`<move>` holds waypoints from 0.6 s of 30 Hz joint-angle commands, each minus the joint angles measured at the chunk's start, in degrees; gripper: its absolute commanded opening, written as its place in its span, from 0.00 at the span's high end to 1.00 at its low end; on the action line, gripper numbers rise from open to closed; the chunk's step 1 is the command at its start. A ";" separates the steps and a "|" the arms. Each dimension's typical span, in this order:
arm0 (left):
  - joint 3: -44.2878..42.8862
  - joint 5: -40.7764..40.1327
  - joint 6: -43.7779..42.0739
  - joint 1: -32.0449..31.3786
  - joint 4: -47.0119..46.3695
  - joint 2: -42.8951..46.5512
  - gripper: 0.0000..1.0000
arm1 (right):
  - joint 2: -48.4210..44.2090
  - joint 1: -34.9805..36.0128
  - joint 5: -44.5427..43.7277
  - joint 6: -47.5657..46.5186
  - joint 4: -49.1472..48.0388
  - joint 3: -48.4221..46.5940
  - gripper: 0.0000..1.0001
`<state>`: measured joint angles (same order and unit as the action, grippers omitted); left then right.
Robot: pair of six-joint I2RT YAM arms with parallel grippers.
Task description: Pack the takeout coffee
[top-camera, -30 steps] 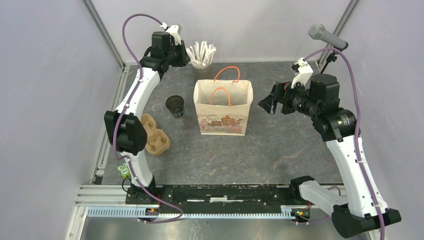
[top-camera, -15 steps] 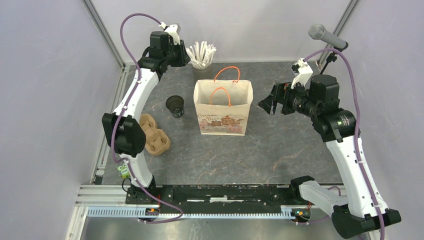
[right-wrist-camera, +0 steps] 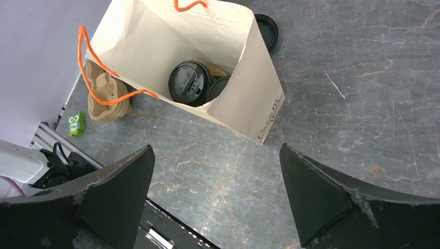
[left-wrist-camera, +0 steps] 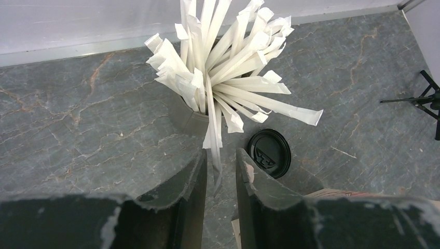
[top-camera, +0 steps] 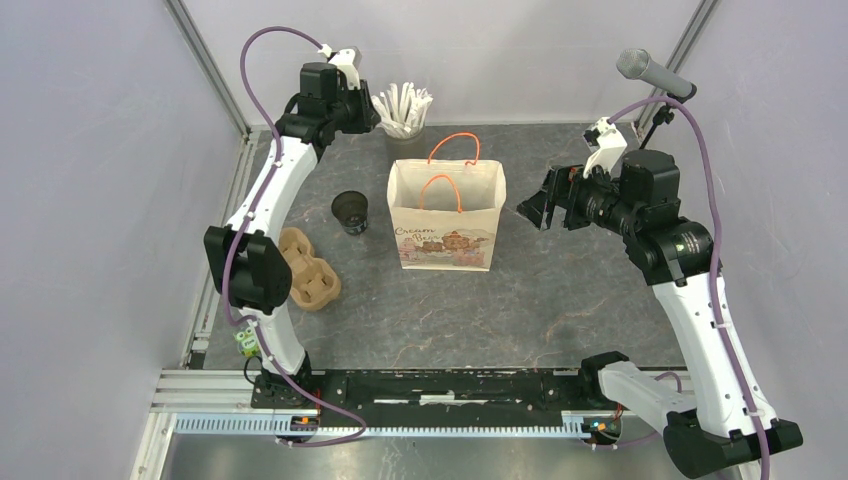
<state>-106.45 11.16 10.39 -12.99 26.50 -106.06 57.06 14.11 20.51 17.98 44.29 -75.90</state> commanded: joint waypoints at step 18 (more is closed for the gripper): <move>-0.69 4.14 0.24 -0.28 -4.88 -1.54 0.70 | -1.21 -0.16 -0.29 -0.32 -0.52 -0.57 0.02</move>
<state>-106.45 13.02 10.44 -12.99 25.15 -106.37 56.93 14.11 20.49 17.96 44.53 -75.90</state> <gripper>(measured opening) 0.328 0.975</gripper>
